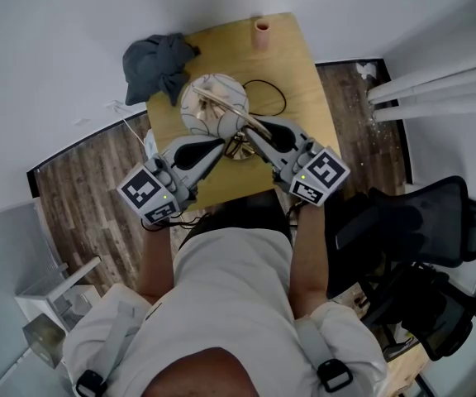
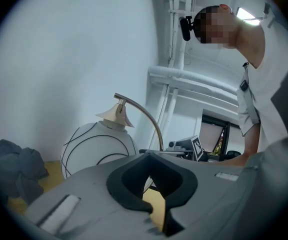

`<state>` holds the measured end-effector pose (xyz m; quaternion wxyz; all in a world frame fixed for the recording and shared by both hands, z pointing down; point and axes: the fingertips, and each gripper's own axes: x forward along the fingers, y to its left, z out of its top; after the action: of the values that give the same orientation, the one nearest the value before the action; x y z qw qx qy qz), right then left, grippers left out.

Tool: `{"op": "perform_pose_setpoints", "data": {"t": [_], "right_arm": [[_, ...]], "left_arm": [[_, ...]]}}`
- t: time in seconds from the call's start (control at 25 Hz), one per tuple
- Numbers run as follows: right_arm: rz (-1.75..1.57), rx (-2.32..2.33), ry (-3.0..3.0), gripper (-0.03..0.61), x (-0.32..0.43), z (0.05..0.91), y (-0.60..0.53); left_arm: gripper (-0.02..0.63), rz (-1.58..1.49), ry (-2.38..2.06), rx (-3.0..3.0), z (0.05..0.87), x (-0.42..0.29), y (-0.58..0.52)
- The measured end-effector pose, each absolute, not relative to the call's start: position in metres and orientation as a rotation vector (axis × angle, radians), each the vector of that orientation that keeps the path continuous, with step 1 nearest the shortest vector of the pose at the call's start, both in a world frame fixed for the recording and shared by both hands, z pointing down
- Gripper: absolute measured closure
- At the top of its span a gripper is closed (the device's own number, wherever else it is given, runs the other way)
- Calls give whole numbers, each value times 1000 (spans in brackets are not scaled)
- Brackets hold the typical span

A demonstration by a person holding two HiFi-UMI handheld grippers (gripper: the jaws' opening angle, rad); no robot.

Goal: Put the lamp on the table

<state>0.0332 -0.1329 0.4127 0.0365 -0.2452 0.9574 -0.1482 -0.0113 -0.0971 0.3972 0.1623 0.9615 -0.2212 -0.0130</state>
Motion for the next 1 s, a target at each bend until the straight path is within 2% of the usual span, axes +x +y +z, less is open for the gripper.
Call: {"op": "perform_pose_setpoints", "data": {"t": [0.48, 0.56, 0.92, 1.0], "right_arm": [[-420, -697, 2944, 491, 30, 402, -116], [-415, -682, 2928, 439, 31, 397, -113], [-401, -679, 2952, 436, 30, 396, -103], [-405, -676, 2946, 397, 30, 394, -102]], "left_arm": [[614, -51, -598, 2734, 400, -14, -84], [614, -51, -587, 2736, 399, -13, -80], [614, -48, -581, 2736, 400, -13, -72], [614, -52, -579, 2733, 399, -14, -70]]}}
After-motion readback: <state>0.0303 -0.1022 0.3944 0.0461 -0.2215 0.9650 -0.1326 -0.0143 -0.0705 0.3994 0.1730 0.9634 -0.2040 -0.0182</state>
